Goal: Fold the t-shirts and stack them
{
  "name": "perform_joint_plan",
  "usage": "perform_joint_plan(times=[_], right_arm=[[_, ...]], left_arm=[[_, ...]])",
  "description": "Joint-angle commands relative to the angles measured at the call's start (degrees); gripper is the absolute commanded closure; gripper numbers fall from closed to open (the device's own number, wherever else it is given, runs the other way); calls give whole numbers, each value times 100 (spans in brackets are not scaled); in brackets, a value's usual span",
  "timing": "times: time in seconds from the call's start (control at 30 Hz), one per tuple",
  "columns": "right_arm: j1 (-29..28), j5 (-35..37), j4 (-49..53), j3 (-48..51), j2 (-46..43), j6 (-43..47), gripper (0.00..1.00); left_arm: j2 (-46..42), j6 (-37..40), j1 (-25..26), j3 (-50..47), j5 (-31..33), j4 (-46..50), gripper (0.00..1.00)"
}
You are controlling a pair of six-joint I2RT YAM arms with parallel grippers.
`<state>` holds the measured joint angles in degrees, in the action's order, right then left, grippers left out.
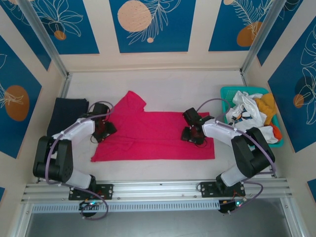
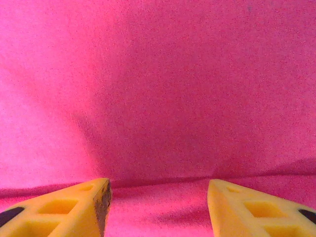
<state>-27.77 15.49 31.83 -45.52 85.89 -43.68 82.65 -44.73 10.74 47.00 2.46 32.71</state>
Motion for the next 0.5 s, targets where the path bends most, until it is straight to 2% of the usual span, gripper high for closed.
perform_joint_plan(times=[0.0,0.2,0.47], right_arm=[[-18,-89,235,-120,-353,-67,45],[-61,-128,227,-643,-402,122,45],[-114,-187,121,-657,-325,40,45]], left_arm=[[-194,-127,-18,325,256,293,37],[753,-286,9,1798,605,529,37],[2637,-577,16,3881,764,1022,50]])
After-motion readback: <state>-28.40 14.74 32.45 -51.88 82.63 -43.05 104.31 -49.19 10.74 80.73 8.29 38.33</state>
